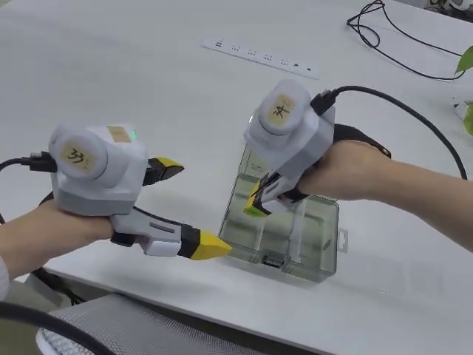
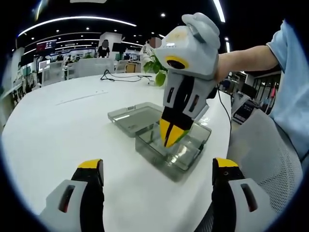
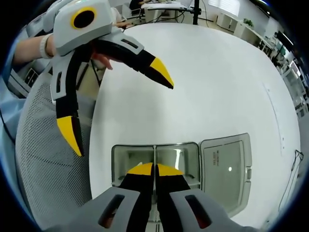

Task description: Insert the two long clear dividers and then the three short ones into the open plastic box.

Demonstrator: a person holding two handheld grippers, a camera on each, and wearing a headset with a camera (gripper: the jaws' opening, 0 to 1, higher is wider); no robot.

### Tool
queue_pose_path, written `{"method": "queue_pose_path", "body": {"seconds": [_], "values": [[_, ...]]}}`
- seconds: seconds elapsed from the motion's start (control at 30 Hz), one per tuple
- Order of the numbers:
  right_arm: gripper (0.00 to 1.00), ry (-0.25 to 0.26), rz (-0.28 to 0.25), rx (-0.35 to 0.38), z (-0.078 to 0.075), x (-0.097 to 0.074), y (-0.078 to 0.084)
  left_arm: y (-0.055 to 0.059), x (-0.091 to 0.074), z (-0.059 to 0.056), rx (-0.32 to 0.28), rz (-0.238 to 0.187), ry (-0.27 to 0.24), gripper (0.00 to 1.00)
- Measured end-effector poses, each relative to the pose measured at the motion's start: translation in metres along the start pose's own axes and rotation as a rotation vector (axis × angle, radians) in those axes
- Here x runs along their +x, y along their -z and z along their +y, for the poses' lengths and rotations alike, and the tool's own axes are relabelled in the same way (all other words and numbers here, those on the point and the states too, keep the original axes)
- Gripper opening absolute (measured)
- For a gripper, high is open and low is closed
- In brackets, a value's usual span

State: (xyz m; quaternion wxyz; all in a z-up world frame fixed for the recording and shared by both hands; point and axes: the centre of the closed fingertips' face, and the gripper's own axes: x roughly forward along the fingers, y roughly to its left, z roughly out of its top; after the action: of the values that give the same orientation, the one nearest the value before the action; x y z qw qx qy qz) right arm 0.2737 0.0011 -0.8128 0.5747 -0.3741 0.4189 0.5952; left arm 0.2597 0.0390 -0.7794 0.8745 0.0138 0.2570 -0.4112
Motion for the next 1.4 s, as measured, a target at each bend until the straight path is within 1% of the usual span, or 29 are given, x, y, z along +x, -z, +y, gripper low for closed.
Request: {"method": "queue_pose_path", "body": {"seconds": [0.07,0.27,0.37,0.43,0.73,0.83,1.07,1.13,1.2,1.23,1.3,1.37,1.4], "values": [[0.02,0.000,0.003,0.011,-0.001,0.001,0.000,0.000,0.000,0.000,-0.001,-0.002,0.000,0.95],[0.02,0.001,0.018,0.005,-0.002,0.004,0.002,0.001,-0.001,0.000,-0.004,0.003,0.001,0.94],[0.01,0.008,0.021,-0.004,-0.002,0.008,0.002,0.000,-0.001,-0.001,-0.001,-0.002,0.002,0.94],[0.01,0.014,0.021,0.002,-0.002,0.006,0.003,0.000,-0.001,-0.001,0.002,-0.001,0.000,0.94],[0.02,0.024,0.016,-0.016,-0.002,0.009,0.002,-0.005,0.001,-0.002,0.008,-0.008,0.006,0.93],[0.02,0.023,0.001,-0.015,-0.002,0.009,0.003,-0.007,0.001,-0.003,0.014,-0.007,0.007,0.93],[0.03,0.020,-0.028,-0.008,0.000,0.009,0.002,-0.005,-0.001,-0.002,0.015,0.000,0.005,0.93],[0.04,0.015,-0.044,-0.003,0.001,0.008,0.002,-0.005,-0.002,-0.003,0.015,0.000,0.004,0.93],[0.10,0.009,-0.058,0.012,0.003,0.008,0.002,-0.005,-0.002,-0.003,0.016,0.002,0.002,0.93],[0.11,0.014,-0.077,0.016,0.003,0.006,0.002,-0.005,-0.002,-0.003,0.015,0.001,0.002,0.93],[0.14,0.016,-0.090,0.018,0.004,0.004,0.002,-0.005,-0.003,-0.003,0.012,-0.002,0.002,0.93],[0.20,0.034,-0.118,0.001,0.002,0.000,0.002,-0.005,-0.003,-0.004,0.011,-0.002,0.001,0.93],[0.21,0.039,-0.124,0.008,0.002,-0.002,0.002,-0.005,-0.003,-0.004,0.010,-0.002,0.002,0.93]]}}
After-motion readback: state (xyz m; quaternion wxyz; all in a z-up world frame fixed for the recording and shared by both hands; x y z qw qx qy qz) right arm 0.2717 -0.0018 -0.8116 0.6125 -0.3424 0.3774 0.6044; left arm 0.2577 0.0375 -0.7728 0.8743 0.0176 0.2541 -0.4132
